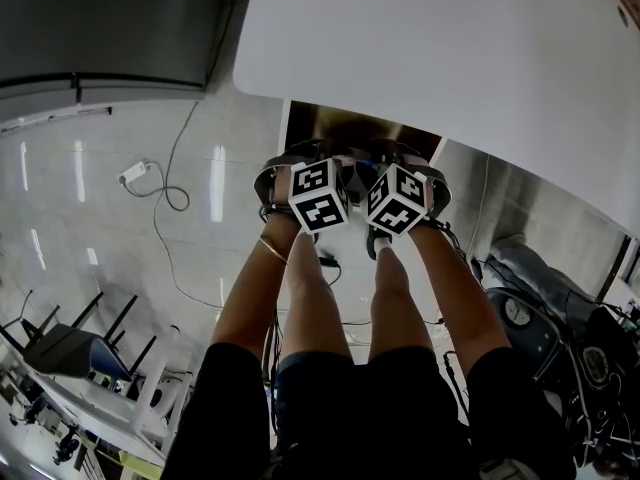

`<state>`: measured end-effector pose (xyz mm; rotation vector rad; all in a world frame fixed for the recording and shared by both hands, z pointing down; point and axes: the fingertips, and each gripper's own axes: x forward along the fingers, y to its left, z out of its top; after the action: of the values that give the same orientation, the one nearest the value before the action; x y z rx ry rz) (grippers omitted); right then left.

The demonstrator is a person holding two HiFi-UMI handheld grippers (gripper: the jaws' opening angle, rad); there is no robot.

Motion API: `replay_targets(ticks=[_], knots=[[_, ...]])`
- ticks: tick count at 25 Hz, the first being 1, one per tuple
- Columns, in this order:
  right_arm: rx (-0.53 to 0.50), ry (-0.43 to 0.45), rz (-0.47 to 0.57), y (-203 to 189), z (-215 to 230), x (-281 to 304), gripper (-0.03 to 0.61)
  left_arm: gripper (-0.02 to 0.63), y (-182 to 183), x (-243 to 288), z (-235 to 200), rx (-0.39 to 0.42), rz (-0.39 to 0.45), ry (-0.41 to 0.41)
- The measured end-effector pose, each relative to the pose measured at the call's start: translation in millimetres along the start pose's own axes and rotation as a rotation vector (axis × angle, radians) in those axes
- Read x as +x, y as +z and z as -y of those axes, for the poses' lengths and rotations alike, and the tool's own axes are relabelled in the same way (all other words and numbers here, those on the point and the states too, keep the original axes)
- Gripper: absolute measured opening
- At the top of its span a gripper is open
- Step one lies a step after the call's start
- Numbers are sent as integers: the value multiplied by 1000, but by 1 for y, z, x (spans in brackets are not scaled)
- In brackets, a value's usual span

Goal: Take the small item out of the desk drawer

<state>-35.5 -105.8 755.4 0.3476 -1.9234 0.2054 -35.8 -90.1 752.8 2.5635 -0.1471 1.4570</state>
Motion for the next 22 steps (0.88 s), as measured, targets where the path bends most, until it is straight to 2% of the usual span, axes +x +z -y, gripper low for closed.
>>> replay_targets(ticks=[10,12,22], knots=[[-49,25,-31,1,0,16,143,90,-2,-1,-5,-8,13,-13],[-53,29,-33,0,1,16,122,81,-1,-2,-6,-11,13,-15],[-128,18,-52,-2,-12,16,110,26,-5,-4,-1,-45,20,13]])
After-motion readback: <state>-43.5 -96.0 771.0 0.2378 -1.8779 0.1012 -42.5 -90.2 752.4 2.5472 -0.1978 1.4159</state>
